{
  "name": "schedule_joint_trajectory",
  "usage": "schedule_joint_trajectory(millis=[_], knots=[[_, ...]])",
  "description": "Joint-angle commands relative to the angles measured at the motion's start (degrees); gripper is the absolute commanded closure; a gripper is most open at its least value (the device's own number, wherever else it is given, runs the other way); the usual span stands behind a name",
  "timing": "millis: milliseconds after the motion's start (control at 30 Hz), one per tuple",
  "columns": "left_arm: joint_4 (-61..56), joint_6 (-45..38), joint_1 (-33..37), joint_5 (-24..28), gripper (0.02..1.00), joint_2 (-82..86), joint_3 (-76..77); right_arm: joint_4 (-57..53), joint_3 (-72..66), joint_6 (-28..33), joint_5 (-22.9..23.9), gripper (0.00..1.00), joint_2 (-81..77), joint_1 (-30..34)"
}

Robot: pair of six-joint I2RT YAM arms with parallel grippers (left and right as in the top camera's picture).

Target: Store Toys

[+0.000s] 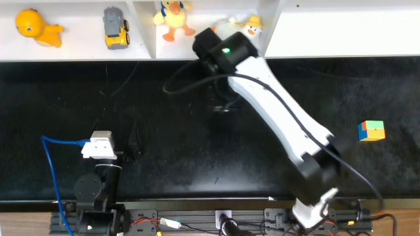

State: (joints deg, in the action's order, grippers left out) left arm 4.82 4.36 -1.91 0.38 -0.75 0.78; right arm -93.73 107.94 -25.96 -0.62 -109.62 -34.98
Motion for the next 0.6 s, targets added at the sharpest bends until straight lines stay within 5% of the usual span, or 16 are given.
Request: schedule_joint_trajectory(millis=[33, 600], knots=[[-0.13, 0.44, -0.46, 0.35, 0.020, 0.59, -0.33, -3.10, -1.25, -1.92, 6.86, 0.954, 7.28, 2.95], [-0.13, 0.44, -0.46, 0.35, 0.020, 0.59, -0.33, 10.14, -25.79, 6.60, 7.19, 0.956, 27.36, 25.44]])
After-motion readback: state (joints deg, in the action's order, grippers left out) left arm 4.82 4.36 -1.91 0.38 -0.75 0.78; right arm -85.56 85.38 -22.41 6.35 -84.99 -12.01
